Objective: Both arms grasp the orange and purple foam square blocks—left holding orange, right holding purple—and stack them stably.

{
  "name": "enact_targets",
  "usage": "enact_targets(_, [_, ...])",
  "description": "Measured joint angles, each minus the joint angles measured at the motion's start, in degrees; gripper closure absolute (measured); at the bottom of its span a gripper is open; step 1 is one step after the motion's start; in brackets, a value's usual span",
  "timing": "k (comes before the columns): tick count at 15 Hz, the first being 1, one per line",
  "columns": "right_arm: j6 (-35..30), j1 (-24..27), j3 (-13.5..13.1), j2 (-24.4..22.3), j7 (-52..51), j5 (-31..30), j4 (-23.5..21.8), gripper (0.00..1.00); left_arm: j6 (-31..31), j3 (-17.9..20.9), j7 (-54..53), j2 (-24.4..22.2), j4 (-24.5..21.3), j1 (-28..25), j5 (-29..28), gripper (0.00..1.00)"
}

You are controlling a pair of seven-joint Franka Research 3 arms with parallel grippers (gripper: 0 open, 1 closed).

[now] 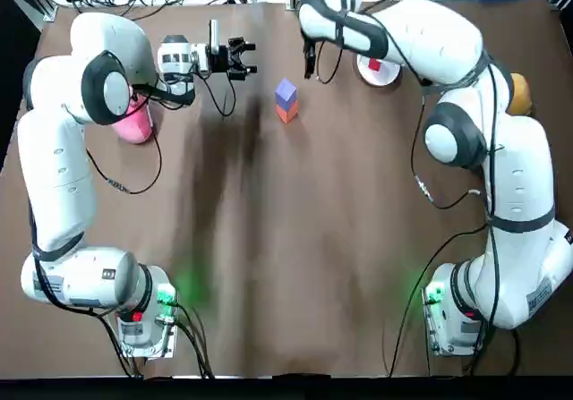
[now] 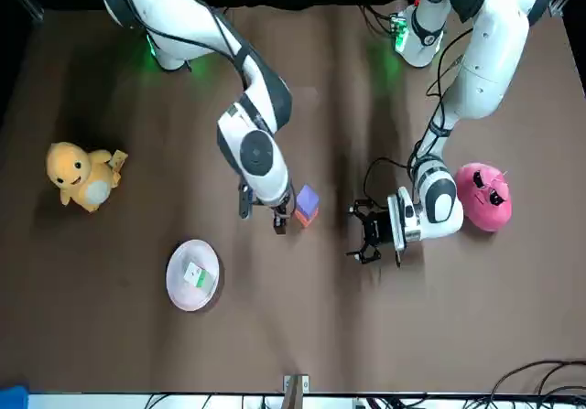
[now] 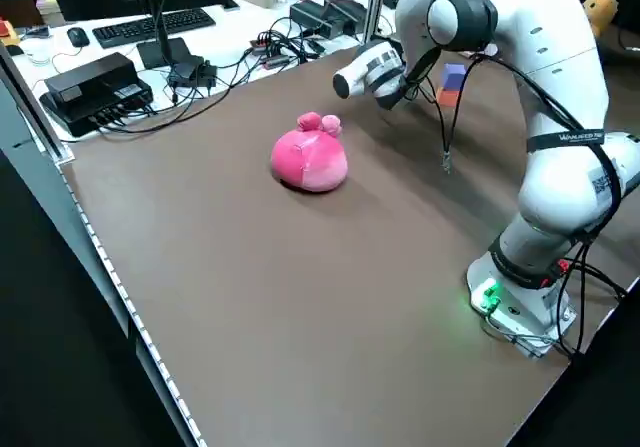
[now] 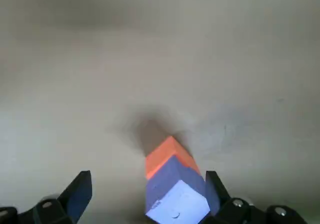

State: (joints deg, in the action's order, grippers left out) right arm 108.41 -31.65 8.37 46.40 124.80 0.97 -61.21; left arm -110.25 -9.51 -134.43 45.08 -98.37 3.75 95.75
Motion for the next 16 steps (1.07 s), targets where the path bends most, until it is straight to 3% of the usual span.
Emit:
enact_targets(3, [-5.2, 3.6, 0.0, -4.2, -11.5, 0.2, 0.8, 0.00, 0.0, -0.1, 11.8, -1.9, 0.3, 0.0, -4.0, 0.00])
enact_targets(9, [-17.9, 14.2, 0.0, -13.3, -41.7, 3.4, 0.9, 0.00, 0.5, 0.1, 44.3, -7.7, 3.9, -1.4, -21.7, 0.00])
enact_targets(13, [-25.2, 20.2, -0.5, -17.1, -68.1, 3.2, 0.9, 0.00, 1.4, 0.3, 51.5, -10.1, 6.7, -2.6, -31.9, 0.00])
enact_targets(14, [-27.0, 25.3, -0.7, -19.0, -82.7, 3.2, 0.9, 0.00, 1.4, 0.5, 53.7, -11.6, 7.1, -2.9, -36.6, 0.00])
enact_targets(16, [-28.3, 31.1, -0.8, -20.2, -96.7, 3.2, 0.9, 0.00, 1.4, 0.5, 59.2, -13.6, 7.3, -3.7, -40.8, 0.00])
